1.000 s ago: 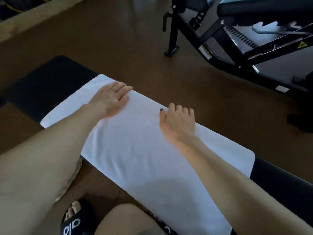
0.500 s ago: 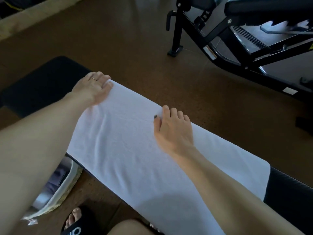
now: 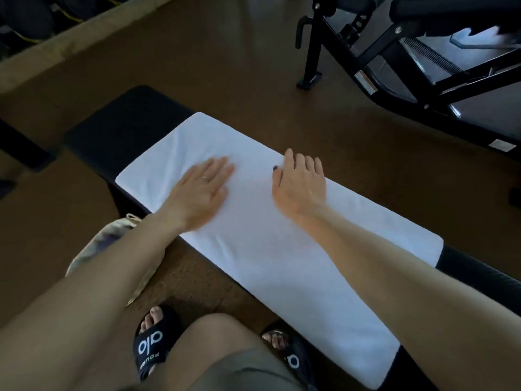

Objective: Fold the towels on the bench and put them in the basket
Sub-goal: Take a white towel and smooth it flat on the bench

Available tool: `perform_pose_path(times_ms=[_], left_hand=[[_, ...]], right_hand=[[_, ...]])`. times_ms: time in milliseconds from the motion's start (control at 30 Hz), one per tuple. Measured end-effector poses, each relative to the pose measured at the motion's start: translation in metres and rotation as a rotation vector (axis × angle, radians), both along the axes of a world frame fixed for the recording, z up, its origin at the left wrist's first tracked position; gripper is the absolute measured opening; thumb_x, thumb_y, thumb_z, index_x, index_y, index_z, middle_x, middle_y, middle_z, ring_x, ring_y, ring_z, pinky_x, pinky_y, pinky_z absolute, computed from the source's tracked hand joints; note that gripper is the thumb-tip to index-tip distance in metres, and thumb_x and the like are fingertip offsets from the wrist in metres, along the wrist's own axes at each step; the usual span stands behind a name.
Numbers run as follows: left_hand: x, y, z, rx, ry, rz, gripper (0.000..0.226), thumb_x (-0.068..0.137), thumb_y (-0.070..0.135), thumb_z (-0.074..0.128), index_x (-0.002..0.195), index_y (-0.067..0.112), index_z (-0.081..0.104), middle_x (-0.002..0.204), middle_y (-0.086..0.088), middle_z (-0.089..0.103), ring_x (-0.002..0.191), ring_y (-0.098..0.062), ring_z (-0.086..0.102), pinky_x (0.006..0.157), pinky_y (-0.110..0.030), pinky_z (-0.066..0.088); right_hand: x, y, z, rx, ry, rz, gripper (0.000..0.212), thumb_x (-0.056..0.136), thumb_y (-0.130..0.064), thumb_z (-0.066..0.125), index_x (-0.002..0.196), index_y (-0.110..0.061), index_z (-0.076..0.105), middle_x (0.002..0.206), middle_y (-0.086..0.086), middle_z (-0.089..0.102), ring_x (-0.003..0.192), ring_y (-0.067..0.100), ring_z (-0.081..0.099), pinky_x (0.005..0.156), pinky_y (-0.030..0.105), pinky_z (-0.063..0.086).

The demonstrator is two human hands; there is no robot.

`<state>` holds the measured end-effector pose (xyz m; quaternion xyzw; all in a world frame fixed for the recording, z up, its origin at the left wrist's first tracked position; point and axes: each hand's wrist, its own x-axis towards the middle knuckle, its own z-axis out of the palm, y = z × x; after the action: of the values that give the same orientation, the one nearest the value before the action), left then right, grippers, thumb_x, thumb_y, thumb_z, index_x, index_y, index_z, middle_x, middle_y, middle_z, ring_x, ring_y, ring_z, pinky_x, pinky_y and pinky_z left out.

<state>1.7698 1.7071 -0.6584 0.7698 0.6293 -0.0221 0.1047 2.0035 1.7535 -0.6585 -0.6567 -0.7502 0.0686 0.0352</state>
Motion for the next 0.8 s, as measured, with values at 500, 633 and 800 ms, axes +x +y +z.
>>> perform_pose_path(times_ms=[500,633,800], left_hand=[[-0.03,-0.049,0.033,0.086,-0.023,0.579,0.066,0.109,0.046,0.02,0.164,0.017,-0.002,0.171,-0.008,-0.008,0.157,-0.028,-0.007,0.126,-0.045,-0.002],[-0.004,-0.037,0.024,-0.038,-0.049,0.449,0.064,0.107,0.054,0.014,0.164,0.028,0.0,0.171,0.0,-0.011,0.157,-0.021,-0.012,0.126,-0.042,-0.007],[-0.026,-0.057,0.004,-0.09,-0.069,0.619,0.067,0.107,0.052,0.015,0.164,0.021,-0.002,0.171,0.001,-0.014,0.157,-0.02,-0.012,0.127,-0.042,-0.001]], right_hand=[[0.029,-0.094,0.002,-0.069,0.007,0.158,0.064,0.109,-0.045,0.011,0.164,-0.016,0.002,0.172,0.01,-0.003,0.158,0.028,-0.005,0.128,0.046,0.0],[0.034,-0.097,-0.002,-0.069,0.01,0.158,0.063,0.109,-0.045,0.01,0.165,-0.017,0.002,0.172,0.008,-0.002,0.158,0.026,-0.005,0.128,0.045,-0.001],[0.055,-0.103,-0.004,-0.05,0.022,0.122,0.062,0.108,-0.045,0.009,0.165,-0.019,0.003,0.172,0.007,-0.001,0.158,0.025,-0.005,0.128,0.043,-0.001]])
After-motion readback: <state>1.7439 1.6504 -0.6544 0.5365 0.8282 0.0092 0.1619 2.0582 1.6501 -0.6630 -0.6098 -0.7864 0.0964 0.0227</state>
